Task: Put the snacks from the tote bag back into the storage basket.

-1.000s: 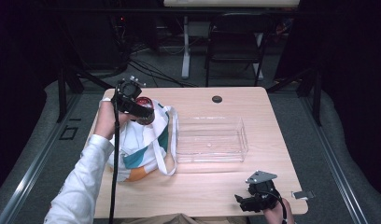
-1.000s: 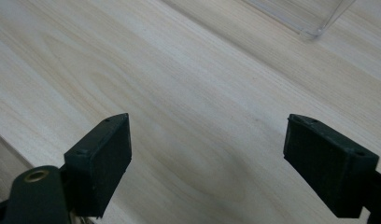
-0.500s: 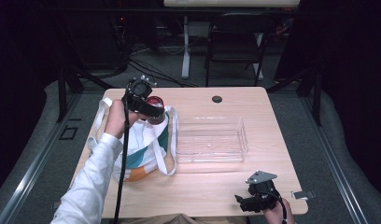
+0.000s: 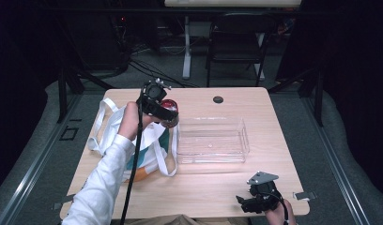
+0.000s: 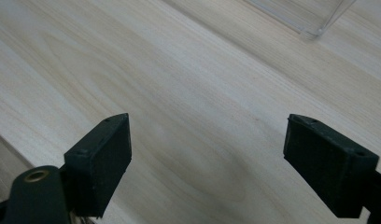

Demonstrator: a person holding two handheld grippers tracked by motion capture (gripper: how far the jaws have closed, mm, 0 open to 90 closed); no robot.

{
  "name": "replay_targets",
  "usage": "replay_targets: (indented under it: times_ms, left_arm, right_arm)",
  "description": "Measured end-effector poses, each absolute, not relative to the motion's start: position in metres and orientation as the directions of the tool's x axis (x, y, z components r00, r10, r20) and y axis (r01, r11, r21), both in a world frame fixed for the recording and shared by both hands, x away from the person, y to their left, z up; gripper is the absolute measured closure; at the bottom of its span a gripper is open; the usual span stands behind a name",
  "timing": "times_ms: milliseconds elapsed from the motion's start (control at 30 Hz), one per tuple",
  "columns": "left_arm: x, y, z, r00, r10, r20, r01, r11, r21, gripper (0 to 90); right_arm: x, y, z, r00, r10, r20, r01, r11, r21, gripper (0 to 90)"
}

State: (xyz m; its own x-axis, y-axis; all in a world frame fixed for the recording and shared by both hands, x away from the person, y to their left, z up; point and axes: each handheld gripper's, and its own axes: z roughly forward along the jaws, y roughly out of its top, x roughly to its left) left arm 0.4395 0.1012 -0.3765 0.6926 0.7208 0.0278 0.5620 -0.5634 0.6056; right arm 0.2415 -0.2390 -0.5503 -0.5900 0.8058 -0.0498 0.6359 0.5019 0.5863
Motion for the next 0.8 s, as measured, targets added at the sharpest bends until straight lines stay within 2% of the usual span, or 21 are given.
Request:
replay_targets:
  times_ms: [800]
  left_arm:
    - [0.437, 0.064, -0.404, 0.742, 0.670, -0.021, 0.552, -0.593, 0.586, 26.1]
  right_arm:
    - [0.242, -0.239, -0.551, -0.596, 0.801, -0.047, 0.633, 0.505, 0.587, 14.7]
